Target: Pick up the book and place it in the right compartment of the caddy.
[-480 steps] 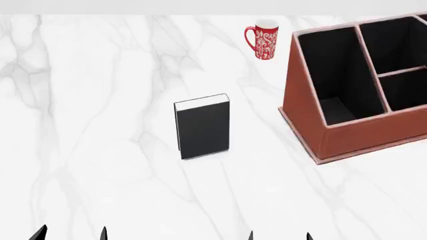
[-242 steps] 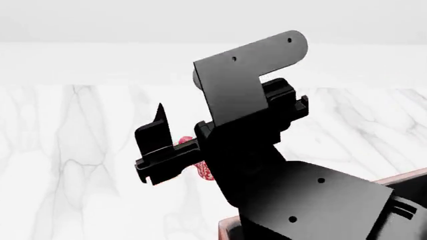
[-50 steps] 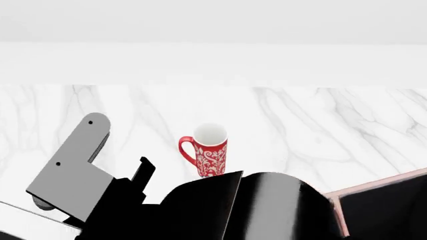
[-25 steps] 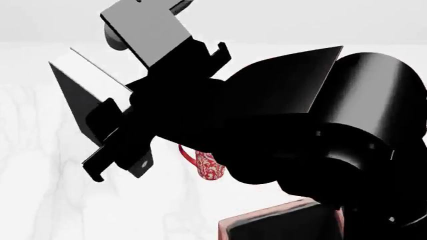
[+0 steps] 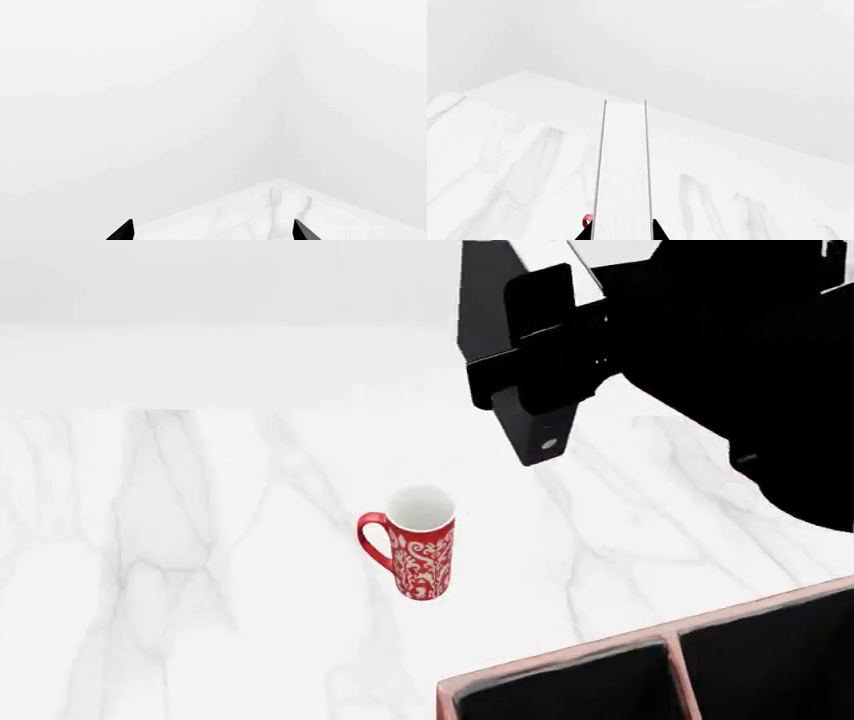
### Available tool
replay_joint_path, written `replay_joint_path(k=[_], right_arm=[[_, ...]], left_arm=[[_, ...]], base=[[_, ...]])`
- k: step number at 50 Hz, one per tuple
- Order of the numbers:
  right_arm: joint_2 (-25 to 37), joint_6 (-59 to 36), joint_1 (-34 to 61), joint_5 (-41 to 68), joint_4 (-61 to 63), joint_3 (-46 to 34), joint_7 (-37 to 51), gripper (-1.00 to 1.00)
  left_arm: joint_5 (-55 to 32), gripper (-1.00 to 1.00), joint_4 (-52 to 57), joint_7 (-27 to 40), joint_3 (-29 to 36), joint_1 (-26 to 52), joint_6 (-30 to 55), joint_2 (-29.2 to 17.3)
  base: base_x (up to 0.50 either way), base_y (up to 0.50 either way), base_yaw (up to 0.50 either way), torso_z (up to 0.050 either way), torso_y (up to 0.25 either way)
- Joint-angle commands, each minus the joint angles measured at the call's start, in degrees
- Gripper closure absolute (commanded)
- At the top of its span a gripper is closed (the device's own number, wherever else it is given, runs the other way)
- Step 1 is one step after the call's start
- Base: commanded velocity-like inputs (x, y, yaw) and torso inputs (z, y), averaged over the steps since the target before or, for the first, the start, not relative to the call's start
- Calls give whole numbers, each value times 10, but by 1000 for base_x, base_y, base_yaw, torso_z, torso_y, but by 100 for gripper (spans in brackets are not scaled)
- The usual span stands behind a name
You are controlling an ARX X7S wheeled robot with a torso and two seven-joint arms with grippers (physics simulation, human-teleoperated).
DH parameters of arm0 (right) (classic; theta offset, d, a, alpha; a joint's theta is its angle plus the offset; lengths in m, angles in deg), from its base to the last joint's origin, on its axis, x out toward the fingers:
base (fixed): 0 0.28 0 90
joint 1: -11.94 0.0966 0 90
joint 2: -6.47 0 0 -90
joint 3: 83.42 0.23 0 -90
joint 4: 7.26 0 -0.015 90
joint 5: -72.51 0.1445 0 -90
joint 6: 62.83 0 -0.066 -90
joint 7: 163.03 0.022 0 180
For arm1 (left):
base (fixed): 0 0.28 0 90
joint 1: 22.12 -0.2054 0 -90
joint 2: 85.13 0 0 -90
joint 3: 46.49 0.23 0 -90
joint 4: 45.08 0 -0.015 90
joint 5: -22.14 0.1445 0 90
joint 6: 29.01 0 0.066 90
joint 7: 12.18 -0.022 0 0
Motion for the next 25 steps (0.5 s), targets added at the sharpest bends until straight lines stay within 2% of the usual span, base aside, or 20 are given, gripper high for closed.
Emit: replay_joint_path(k=[1,8,25], right_arm=[[102,-21,-33,36,22,71,80,100],[161,-18,-79,93,36,113,149,100],[269,11,-140,154,34,186,205,100]], left_arm=[[1,-100,1,3,5,0,1,-1],[4,-100,-10,2,9,-2,-10,2],[5,-100,-11,6,20,2,-7,-1]], base=[[0,0,0,0,0],[0,0,0,0,1],[0,0,0,0,1]])
